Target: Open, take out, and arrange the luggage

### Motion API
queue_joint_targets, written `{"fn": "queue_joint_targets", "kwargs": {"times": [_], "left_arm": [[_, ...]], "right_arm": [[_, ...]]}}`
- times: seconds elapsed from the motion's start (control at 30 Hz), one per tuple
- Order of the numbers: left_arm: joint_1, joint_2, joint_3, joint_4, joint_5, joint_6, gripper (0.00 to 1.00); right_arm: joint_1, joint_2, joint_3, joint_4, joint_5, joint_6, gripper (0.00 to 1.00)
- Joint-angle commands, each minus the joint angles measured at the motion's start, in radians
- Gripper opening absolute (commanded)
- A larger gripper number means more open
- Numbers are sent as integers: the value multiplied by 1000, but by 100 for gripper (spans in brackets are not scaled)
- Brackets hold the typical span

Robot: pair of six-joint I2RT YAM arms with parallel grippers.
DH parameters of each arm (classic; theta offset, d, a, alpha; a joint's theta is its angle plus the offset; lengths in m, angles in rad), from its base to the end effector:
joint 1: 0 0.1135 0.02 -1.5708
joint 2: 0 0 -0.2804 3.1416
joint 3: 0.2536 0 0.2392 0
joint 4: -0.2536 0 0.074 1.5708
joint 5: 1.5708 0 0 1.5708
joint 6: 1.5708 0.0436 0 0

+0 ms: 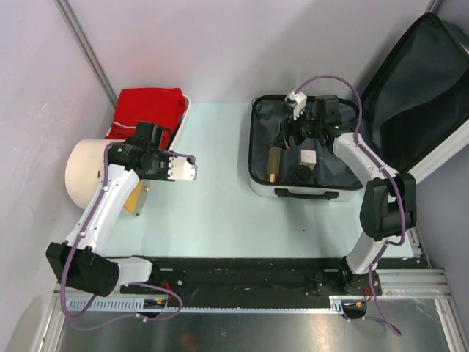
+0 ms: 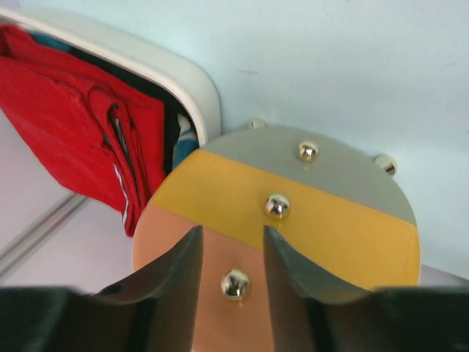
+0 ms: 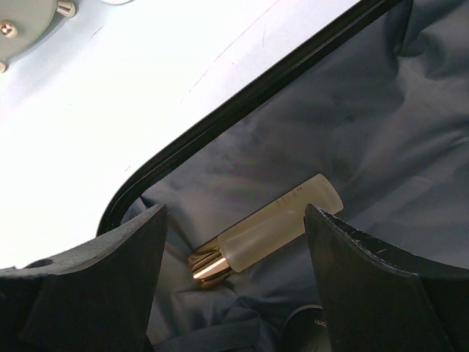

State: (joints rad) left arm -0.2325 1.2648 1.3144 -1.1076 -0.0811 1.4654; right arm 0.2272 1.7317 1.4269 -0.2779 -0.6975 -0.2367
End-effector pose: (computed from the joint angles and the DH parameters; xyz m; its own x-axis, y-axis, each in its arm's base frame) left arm 0.2163 -0.0476 0.3499 0.1007 0.9947 0.0186 0.8633 -0.0967 0.4953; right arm 0.3771 0.1159 0.3189 -0.3582 -0.2673 -0.8946 -0.8015 0.5794 0.1478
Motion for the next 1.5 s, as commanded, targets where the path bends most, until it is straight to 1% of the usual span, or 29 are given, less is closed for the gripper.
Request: {"fn": "queue_joint_targets", "kwargs": {"times": [0.0,0.03,0.07,0.1,0.13,0.3,0.5,0.6,0.63,0.7,0.73,0.8,0.83,0.9,0.93,0.97,1.07,1.2,1.47], "left_arm": [[-5,19,31,-46,17,-10,52],[1,25,37,-73,15,-5,64],[7,33,40,-83,15,-1,68],[15,36,39,-92,17,7,75],[36,38,37,-97,18,25,81],[133,65,37,-97,34,96,81],[196,88,65,-95,37,179,74],[222,113,91,-95,41,199,67],[228,116,98,-97,44,203,60],[229,127,105,-97,49,210,52],[229,128,106,-97,52,211,43],[229,131,111,-95,64,210,36],[229,131,112,-97,72,207,28],[229,128,118,-95,79,204,20],[228,124,118,-95,110,197,15],[223,119,117,-95,116,194,13],[187,101,102,-95,130,176,9],[121,91,83,-95,141,139,8],[36,120,101,-95,139,66,9]], "right_arm": [[4,-37,3,23,-11,8,80],[4,-35,3,22,-13,8,80],[6,-35,3,22,-13,8,80],[8,-34,3,25,-13,8,80],[8,-34,3,25,-13,8,80],[11,-34,3,28,-13,10,80],[14,-35,3,19,-11,5,80],[15,-40,3,19,-11,4,80],[14,-41,3,17,-10,4,80],[15,-41,3,17,-10,1,80],[15,-43,3,14,-8,0,80],[14,-44,3,14,-8,-1,80],[15,-43,3,14,-8,-1,80],[15,-44,3,17,-7,0,80],[15,-44,3,17,-7,0,80],[15,-44,3,19,-7,0,80],[17,-41,3,22,-7,2,80],[26,-35,3,32,-5,4,80],[40,-27,3,39,0,5,80]]}}
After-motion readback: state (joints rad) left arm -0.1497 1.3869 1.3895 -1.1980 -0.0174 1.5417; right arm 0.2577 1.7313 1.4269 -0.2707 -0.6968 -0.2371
